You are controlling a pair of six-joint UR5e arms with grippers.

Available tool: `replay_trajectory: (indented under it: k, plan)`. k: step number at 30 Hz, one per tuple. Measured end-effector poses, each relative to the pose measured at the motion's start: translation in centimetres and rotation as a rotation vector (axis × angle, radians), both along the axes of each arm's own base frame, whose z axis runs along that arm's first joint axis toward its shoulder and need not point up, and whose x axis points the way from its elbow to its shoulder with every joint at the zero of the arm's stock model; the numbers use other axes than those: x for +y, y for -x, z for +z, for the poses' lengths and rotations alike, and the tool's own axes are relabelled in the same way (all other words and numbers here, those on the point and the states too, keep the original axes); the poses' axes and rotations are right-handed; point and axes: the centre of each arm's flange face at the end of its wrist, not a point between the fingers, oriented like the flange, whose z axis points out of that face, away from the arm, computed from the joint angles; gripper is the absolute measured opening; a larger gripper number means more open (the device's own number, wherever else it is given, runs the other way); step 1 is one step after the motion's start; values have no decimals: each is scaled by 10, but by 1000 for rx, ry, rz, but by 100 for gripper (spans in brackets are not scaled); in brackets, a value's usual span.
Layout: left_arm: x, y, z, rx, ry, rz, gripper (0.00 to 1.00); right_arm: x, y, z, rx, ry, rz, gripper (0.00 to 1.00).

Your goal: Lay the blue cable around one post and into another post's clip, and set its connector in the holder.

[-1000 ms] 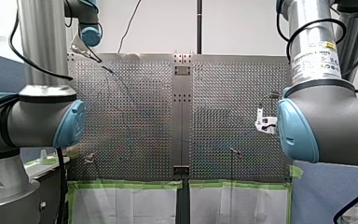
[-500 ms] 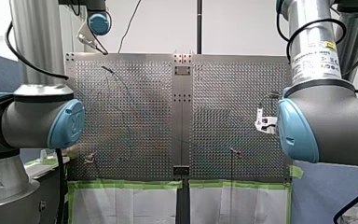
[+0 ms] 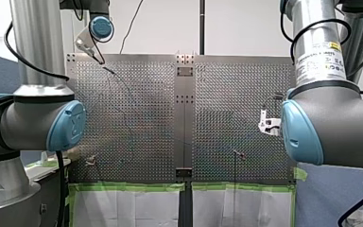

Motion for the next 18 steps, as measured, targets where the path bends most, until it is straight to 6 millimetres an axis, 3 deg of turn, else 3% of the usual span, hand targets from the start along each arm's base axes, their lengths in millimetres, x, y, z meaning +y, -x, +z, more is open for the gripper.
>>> replay_trajectory:
  k: [18]
  plan:
    - [-4, 11, -19, 231, -140, 23, 99, 0, 0, 0, 0, 2, 0, 0]
